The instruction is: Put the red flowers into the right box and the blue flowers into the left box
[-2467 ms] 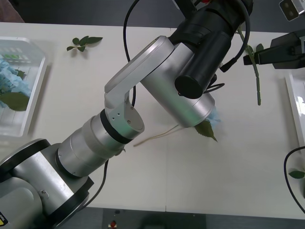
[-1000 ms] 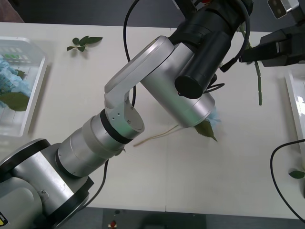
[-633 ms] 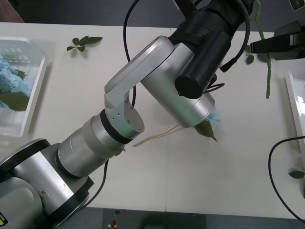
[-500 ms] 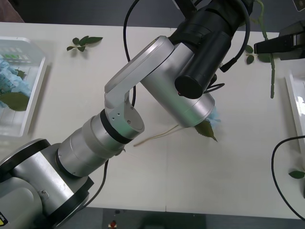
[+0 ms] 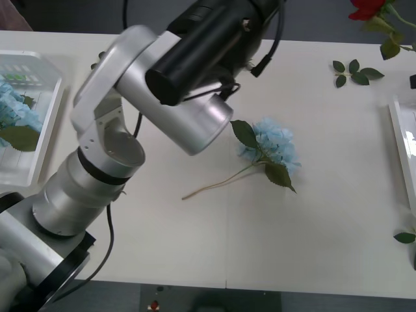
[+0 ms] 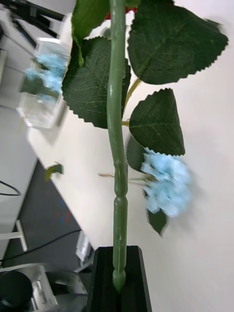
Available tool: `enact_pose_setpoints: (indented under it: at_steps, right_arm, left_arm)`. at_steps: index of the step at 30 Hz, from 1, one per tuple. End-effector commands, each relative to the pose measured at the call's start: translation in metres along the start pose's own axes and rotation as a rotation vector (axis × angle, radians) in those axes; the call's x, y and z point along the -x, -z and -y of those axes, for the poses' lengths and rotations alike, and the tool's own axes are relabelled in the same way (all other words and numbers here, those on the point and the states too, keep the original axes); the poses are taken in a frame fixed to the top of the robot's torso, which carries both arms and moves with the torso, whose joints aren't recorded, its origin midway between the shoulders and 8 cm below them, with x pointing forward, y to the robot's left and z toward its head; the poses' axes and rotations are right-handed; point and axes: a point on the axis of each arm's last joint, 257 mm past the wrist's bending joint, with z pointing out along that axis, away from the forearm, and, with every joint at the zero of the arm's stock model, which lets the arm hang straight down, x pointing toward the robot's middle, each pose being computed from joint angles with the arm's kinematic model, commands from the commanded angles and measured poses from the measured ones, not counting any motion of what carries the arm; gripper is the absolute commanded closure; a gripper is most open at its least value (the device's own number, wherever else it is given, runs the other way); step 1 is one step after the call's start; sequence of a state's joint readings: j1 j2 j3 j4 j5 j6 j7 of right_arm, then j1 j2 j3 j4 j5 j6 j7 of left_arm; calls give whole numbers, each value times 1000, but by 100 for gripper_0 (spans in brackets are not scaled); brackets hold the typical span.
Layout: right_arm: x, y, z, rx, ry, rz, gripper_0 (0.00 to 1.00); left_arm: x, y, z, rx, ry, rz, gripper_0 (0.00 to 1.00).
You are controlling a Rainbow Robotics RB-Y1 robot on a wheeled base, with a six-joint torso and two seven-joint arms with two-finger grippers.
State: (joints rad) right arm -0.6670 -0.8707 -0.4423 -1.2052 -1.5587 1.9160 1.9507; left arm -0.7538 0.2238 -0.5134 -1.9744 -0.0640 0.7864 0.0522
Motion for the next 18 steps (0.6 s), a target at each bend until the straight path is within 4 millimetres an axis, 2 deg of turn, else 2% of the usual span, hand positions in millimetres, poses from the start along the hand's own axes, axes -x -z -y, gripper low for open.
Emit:
enact_pose_setpoints:
  at_steps: [1, 5, 10, 18]
  right_arm:
    - [9, 44, 21, -160, -41, 30, 100]
    - [2, 74, 56, -331, -104, 24, 100]
    - [-8, 109, 92, -527, -180, 10, 100]
    - [-31, 146, 136, -752, -296, -10, 100]
  left_arm:
    - [17, 27, -8, -17, -144, -29, 0]
    - [15, 53, -43, 14, -299, -109, 0]
    - [4, 82, -84, 34, -472, -203, 0]
    - [-5, 121, -141, 99, -715, -341, 0]
